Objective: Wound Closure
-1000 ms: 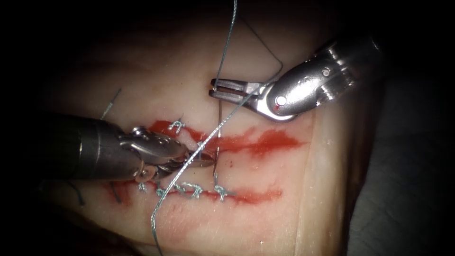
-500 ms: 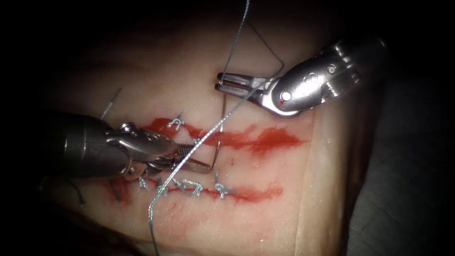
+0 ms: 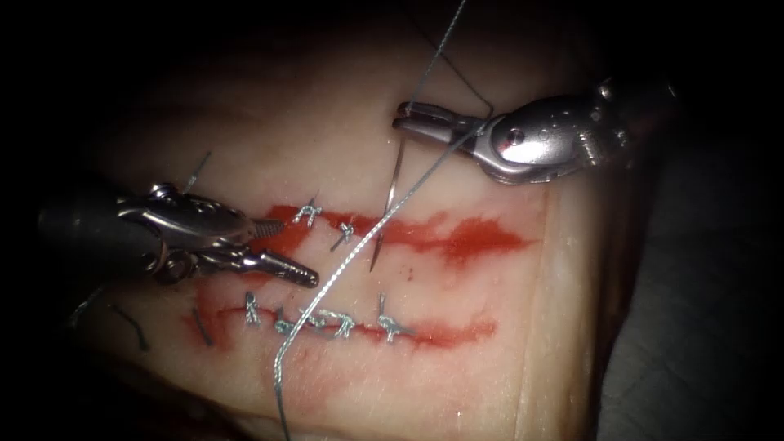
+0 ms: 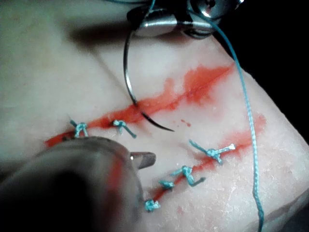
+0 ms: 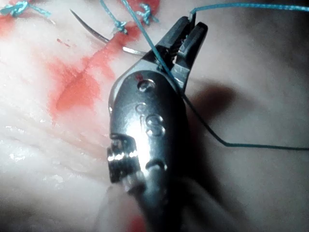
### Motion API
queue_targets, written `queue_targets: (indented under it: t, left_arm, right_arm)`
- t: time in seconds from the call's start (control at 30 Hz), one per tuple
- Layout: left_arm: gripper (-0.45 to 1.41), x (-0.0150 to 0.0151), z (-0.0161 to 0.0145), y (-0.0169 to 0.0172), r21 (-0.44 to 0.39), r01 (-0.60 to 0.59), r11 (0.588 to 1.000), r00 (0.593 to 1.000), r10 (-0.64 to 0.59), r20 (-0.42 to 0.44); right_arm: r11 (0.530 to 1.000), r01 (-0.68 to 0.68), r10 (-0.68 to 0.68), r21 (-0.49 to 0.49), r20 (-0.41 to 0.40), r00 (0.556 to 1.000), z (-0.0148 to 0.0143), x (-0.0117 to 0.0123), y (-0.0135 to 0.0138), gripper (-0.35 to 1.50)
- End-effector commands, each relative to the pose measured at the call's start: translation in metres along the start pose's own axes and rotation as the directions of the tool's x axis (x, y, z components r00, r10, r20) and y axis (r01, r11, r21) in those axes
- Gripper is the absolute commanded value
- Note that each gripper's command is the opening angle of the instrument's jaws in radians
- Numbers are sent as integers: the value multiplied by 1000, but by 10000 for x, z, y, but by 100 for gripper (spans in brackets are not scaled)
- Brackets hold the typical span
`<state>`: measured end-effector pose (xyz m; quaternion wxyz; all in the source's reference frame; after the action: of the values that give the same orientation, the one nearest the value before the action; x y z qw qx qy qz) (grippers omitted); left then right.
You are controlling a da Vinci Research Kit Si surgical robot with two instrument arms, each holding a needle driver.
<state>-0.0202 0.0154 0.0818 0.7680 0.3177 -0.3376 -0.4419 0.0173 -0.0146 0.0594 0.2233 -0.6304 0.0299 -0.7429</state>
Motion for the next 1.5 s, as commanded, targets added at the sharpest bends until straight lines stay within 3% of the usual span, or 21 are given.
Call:
queue_targets:
  t: [0.03, 0.77, 1.0, 1.03, 1.07, 1.2, 1.27, 1.37, 1.5]
  left_arm:
    - [64, -3, 5, 2, 7, -1, 1000, 1000, 1, 4]
    - [56, -6, 5, -6, 29, -42, 999, 999, 41, 10]
    - [61, -8, 8, -7, 42, -228, 973, 974, 227, 21]
    - [61, -8, 9, -7, 43, -234, 971, 972, 233, 24]
    - [61, -8, 9, -7, 48, -234, 971, 972, 233, 21]
    - [59, -7, 9, -9, 65, -237, 969, 972, 236, 14]
    - [57, -7, 11, -12, 77, -238, 968, 971, 238, 8]
    - [57, -7, 12, -15, 89, -241, 967, 971, 241, 10]
    - [61, -8, 15, -18, 111, -249, 962, 968, 245, 45]
  right_arm:
    - [1000, 10, -10, -8, 6, 1000, 8, 10, -3, -35]
    - [999, 15, -15, -40, 7, 1000, 8, 9, -1, -35]
    - [999, 15, -15, -40, 7, 1000, 8, 9, -1, -35]
    - [995, 90, -90, -40, 9, 996, 8, 8, -1, -35]
    - [978, 207, -207, -23, 3, 978, 9, 3, 2, -35]
    - [929, 370, -368, 27, -45, 929, 10, -16, 6, -35]
    - [868, 497, -497, -21, -61, 866, 9, -24, 5, -35]
    - [821, 569, -570, -44, -45, 820, 9, -26, 5, -35]
    - [801, 596, -598, -59, -32, 801, 11, -27, 5, -35]
